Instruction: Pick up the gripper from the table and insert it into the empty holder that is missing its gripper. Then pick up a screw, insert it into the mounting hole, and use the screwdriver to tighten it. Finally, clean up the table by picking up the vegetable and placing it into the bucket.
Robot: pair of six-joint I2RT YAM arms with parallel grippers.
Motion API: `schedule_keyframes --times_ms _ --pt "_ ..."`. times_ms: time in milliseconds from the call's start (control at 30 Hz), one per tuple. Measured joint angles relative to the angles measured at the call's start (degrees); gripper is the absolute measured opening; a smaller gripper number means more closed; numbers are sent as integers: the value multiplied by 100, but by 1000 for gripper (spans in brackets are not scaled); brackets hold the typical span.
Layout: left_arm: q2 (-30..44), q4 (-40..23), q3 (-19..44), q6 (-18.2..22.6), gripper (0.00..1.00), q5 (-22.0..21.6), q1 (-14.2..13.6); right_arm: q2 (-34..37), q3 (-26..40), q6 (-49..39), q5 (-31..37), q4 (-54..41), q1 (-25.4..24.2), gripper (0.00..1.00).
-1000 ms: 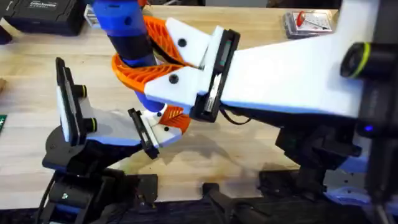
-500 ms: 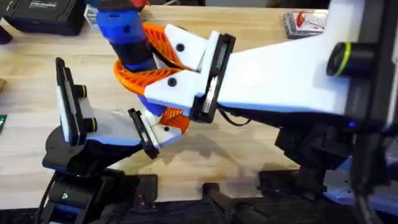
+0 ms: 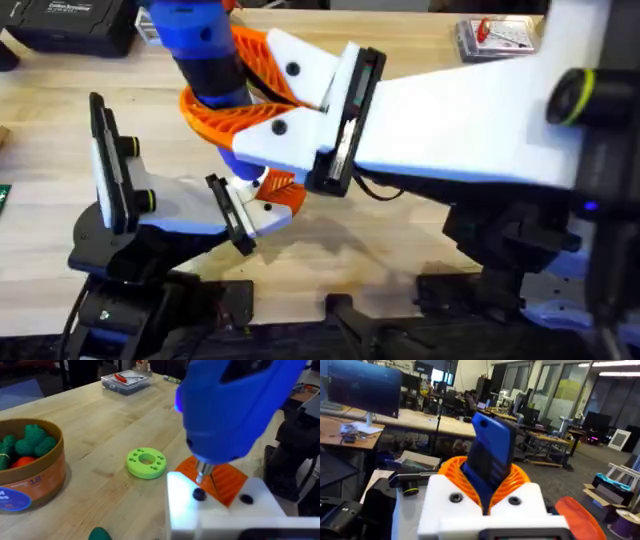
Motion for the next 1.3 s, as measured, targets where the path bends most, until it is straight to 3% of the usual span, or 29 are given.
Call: schedule_keyframes --times_ms 1300 --pt "0 -2 0 0 5 0 0 76 0 195 2 -130 -2 25"
